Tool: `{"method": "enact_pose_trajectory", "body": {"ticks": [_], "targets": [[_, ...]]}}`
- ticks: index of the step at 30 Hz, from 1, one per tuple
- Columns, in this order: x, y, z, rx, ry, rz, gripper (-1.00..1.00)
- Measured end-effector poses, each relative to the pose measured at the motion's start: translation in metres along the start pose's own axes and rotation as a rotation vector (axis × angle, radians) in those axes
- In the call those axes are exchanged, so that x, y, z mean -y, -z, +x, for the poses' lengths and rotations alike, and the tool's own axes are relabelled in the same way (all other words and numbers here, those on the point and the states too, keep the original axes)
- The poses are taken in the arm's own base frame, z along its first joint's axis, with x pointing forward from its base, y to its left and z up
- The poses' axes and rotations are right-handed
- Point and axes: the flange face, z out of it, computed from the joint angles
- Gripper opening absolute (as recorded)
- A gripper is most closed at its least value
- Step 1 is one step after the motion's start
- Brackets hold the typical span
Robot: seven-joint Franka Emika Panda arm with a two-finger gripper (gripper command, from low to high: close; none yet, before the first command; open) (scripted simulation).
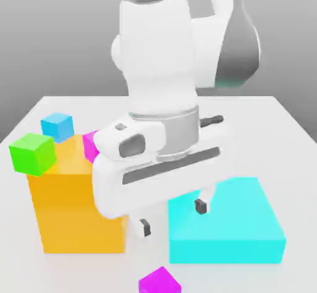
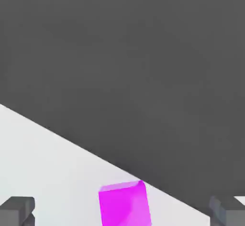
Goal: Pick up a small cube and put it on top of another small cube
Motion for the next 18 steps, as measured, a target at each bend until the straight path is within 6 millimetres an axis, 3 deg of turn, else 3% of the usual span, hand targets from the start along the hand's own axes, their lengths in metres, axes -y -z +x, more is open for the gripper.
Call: {"method": "enact_pose_trajectory", "body": {"ticks": [8,9,15,18], "targets": [[-0.02,-0.121,-0.019,0.088,0.095,-0.087,0.0],[-0.021,-0.133,-0.021,0.089,0.095,-0.087,-1.0],[-0.022,-0.139,-0.022,0.091,0.095,-0.087,-1.0],[-0.019,-0.114,-0.019,0.09,0.096,-0.088,-1.0]]}}
